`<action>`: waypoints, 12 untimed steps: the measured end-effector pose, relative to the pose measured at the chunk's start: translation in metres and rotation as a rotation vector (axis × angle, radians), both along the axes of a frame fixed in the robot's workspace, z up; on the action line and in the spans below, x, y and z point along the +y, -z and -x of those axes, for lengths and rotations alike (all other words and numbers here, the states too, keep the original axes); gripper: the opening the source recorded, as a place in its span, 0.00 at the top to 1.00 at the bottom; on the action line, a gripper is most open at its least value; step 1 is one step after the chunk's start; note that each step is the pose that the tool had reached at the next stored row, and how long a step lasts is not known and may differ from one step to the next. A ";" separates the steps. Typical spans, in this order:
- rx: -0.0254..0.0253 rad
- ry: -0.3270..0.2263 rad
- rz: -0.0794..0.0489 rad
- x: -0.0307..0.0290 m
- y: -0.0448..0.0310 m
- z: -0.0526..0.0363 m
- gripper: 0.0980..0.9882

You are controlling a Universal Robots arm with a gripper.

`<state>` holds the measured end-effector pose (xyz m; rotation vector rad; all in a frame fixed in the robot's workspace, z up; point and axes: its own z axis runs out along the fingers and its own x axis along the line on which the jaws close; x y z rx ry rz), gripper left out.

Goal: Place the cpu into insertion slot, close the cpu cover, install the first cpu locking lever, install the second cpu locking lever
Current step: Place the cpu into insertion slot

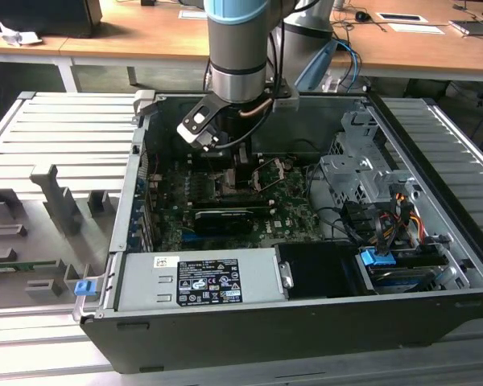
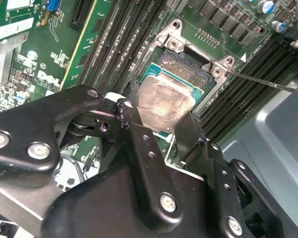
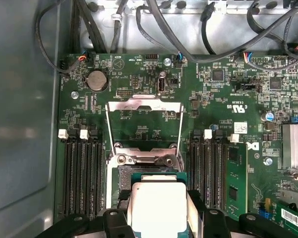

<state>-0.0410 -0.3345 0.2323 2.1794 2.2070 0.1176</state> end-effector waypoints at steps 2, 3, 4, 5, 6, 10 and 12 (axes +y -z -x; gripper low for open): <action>-0.0001 0.001 0.000 0.0003 0.0011 0.0005 0.52; -0.0001 0.002 0.000 0.0004 0.0016 0.0010 0.52; 0.0000 0.002 0.000 0.0005 0.0019 0.0014 0.52; 0.0001 0.002 0.000 0.0008 0.0023 0.0018 0.52; 0.0000 0.003 0.000 0.0011 0.0026 0.0020 0.52; 0.0000 0.008 0.000 0.0035 0.0044 0.0022 0.52; -0.0001 0.011 0.000 0.0052 0.0061 0.0030 0.52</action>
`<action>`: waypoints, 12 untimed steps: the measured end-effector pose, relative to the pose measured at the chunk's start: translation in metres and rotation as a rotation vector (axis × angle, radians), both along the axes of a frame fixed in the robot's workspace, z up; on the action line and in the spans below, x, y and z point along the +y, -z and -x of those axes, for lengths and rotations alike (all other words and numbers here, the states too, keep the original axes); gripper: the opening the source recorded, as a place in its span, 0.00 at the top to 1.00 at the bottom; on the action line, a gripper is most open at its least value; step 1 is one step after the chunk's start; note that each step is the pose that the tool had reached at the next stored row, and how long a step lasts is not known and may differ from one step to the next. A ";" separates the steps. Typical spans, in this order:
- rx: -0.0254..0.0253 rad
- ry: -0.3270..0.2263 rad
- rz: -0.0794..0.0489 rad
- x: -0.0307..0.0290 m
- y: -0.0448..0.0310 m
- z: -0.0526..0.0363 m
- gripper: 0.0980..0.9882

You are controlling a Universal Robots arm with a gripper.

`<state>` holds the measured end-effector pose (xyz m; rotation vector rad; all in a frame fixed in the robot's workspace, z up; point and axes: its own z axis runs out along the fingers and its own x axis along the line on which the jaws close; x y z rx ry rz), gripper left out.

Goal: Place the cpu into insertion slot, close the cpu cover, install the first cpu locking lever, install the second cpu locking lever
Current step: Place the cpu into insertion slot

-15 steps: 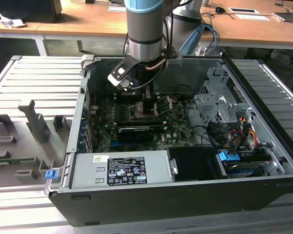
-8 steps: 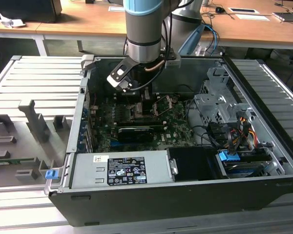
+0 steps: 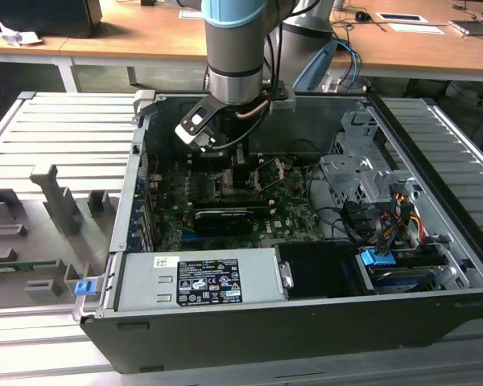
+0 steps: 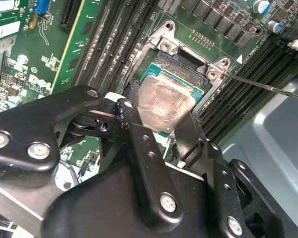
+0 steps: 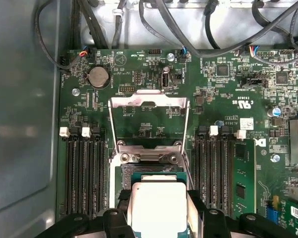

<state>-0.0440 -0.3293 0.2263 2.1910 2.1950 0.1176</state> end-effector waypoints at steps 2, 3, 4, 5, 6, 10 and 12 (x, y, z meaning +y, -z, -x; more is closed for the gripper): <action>0.0002 0.005 0.000 0.0009 0.0032 0.0008 0.52; 0.0002 0.007 0.000 0.0012 0.0042 0.0008 0.52; 0.0001 0.009 0.000 0.0017 0.0052 0.0009 0.52; 0.0001 0.014 0.000 0.0026 0.0073 0.0008 0.52; 0.0001 0.016 0.000 0.0031 0.0084 0.0008 0.52; 0.0000 0.018 0.000 0.0056 0.0131 0.0008 0.52; 0.0002 0.024 0.000 0.0063 0.0167 0.0008 0.52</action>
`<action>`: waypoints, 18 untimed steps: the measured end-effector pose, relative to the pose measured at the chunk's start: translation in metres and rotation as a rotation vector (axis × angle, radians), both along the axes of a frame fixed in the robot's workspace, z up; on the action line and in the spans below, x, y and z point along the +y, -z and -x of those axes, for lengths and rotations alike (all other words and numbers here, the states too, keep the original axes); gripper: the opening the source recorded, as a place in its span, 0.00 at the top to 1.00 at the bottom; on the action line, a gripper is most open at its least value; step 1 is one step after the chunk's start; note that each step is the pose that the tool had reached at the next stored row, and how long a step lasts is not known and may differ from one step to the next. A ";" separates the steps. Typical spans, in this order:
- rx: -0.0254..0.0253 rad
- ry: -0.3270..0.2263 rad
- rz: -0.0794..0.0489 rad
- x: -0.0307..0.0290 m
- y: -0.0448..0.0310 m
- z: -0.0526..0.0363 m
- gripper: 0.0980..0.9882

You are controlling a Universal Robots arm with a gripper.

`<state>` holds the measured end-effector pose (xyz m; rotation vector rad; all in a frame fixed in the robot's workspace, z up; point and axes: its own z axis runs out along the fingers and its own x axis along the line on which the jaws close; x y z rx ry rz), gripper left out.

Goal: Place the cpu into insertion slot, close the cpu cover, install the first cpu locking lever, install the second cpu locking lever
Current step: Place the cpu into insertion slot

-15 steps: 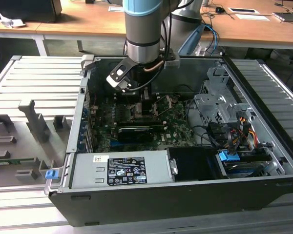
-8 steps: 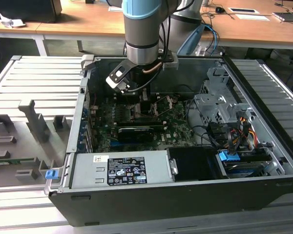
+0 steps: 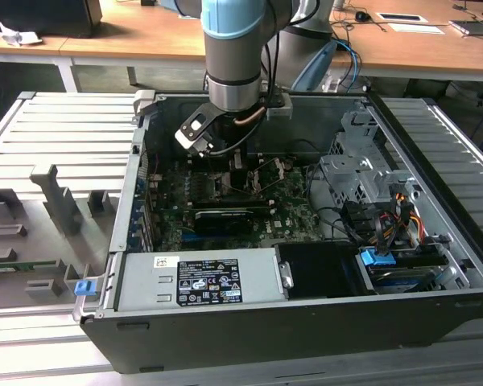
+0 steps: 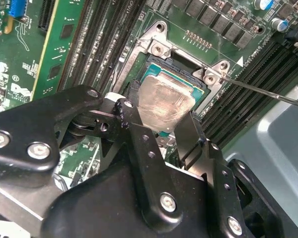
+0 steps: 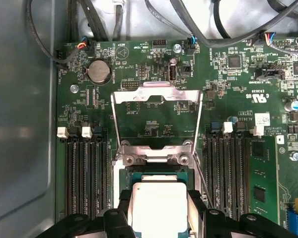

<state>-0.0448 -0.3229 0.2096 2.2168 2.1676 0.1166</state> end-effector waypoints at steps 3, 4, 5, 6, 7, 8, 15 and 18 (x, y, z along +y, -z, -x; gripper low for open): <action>0.0000 0.009 0.000 0.0002 0.0036 0.0000 0.52; -0.0001 0.009 0.000 0.0003 0.0052 0.0000 0.52; -0.0001 0.010 0.000 0.0005 0.0061 0.0001 0.52; 0.0001 0.009 0.000 0.0008 0.0066 0.0001 0.52; 0.0000 0.009 0.002 0.0009 0.0069 0.0000 0.52; 0.0000 0.006 0.006 0.0012 0.0075 0.0000 0.52; -0.0001 0.000 0.009 0.0029 0.0077 -0.0003 0.52; -0.0001 -0.001 0.009 0.0033 0.0077 -0.0004 0.52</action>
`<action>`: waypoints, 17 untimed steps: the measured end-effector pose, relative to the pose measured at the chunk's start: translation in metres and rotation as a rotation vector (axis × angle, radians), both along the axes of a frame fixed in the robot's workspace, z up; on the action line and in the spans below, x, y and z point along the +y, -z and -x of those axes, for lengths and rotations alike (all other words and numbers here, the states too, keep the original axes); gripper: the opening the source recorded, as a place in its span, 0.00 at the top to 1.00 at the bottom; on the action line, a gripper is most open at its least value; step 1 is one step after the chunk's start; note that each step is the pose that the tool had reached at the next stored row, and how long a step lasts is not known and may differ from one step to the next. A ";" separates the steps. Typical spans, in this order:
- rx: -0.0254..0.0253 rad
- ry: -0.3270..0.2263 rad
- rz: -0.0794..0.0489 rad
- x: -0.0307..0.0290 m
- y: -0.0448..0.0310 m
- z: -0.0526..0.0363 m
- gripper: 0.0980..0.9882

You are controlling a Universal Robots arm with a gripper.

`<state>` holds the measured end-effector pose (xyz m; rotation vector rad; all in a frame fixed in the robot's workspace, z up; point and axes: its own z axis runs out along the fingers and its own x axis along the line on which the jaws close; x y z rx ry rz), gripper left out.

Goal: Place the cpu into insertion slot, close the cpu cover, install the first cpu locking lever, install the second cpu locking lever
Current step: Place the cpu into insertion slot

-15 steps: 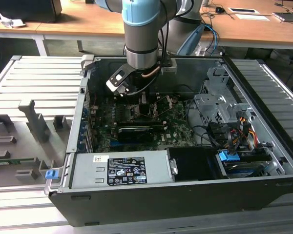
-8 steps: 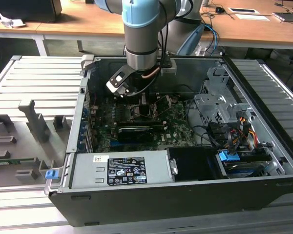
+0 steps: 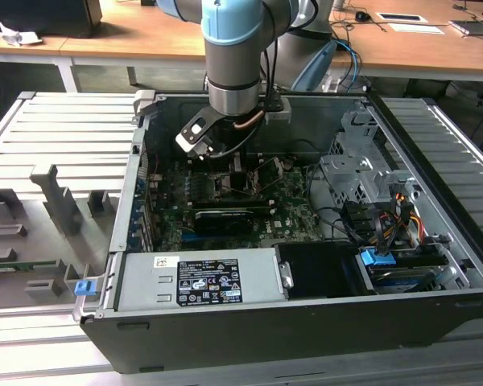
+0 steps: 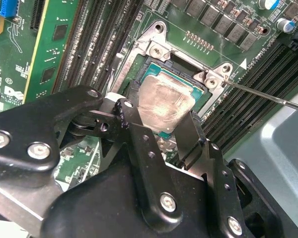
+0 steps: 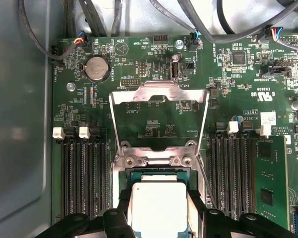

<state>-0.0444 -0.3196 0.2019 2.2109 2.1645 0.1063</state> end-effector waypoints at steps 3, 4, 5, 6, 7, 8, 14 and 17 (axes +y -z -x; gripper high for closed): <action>0.0001 0.000 0.000 0.0001 0.0002 -0.0001 0.52; 0.0001 0.000 0.000 0.0001 0.0003 -0.0001 0.52; 0.0001 0.000 0.000 0.0001 0.0003 -0.0001 0.52; 0.0001 0.000 0.000 0.0001 0.0004 -0.0001 0.52; 0.0000 0.000 0.000 0.0001 0.0004 -0.0001 0.52; 0.0001 0.000 0.000 0.0001 0.0004 -0.0001 0.52; 0.0000 0.000 0.000 0.0001 0.0005 -0.0001 0.43; 0.0001 0.000 0.000 0.0001 -0.0003 -0.0001 0.43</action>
